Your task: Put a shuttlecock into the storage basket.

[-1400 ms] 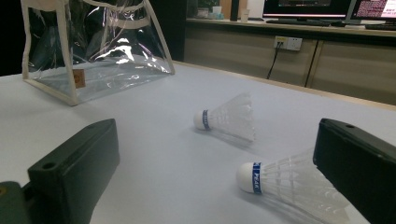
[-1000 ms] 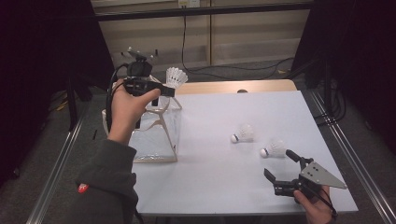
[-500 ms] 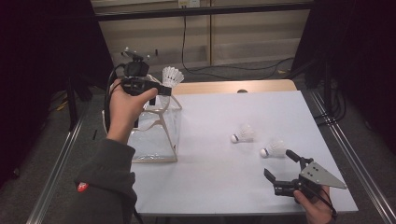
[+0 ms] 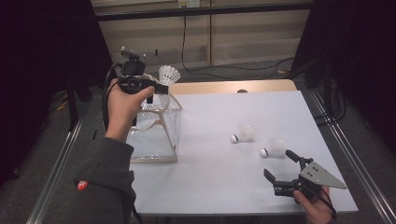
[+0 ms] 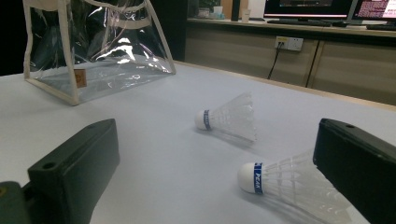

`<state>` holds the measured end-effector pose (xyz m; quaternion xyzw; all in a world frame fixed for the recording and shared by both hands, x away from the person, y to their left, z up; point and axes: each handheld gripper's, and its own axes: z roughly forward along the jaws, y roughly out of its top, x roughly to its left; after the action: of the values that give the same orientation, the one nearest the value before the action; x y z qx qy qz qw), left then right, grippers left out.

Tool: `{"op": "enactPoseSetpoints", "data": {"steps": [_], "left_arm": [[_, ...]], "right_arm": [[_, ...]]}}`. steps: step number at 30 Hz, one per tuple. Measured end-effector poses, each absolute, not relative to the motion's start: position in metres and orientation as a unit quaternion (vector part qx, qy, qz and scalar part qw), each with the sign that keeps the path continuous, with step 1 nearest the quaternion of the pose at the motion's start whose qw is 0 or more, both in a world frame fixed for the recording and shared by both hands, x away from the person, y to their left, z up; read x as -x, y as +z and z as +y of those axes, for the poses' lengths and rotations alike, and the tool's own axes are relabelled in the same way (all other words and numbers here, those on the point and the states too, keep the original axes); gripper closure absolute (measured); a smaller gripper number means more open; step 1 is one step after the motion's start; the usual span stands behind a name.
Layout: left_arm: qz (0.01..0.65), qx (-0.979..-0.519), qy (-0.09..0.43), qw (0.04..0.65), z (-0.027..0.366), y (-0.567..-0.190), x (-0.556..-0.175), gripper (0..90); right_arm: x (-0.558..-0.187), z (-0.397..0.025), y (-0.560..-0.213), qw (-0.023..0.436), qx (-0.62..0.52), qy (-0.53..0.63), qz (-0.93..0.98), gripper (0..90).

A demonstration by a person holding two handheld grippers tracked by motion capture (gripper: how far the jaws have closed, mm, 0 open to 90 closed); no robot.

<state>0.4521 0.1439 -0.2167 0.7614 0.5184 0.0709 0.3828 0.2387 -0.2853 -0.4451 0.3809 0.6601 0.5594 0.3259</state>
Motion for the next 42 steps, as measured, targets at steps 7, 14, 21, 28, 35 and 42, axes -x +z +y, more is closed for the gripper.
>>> {"op": "enactPoseSetpoints", "data": {"steps": [7, 14, 21, 28, 35, 42], "left_arm": [[0.529, -0.755, 0.078, 0.379, 0.15, -0.221, -0.457, 65.7], [0.538, -0.749, 0.081, 0.378, 0.157, -0.225, -0.461, 65.7], [0.544, -0.746, 0.085, 0.374, 0.161, -0.227, -0.464, 65.7], [0.548, -0.744, 0.092, 0.372, 0.164, -0.229, -0.467, 65.7], [0.551, -0.743, 0.096, 0.369, 0.165, -0.23, -0.471, 65.7], [0.558, -0.737, 0.098, 0.368, 0.167, -0.232, -0.474, 65.7]], "right_arm": [[-0.238, -0.285, -0.445, 0.324, -0.382, 0.559, 0.661, 0.4], [-0.238, -0.285, -0.445, 0.324, -0.382, 0.559, 0.661, 0.4], [-0.238, -0.285, -0.445, 0.325, -0.381, 0.559, 0.661, 0.4], [-0.238, -0.285, -0.445, 0.325, -0.38, 0.559, 0.661, 0.4], [-0.238, -0.285, -0.445, 0.326, -0.378, 0.559, 0.662, 0.4], [-0.238, -0.285, -0.445, 0.324, -0.38, 0.559, 0.662, 0.4]]}}
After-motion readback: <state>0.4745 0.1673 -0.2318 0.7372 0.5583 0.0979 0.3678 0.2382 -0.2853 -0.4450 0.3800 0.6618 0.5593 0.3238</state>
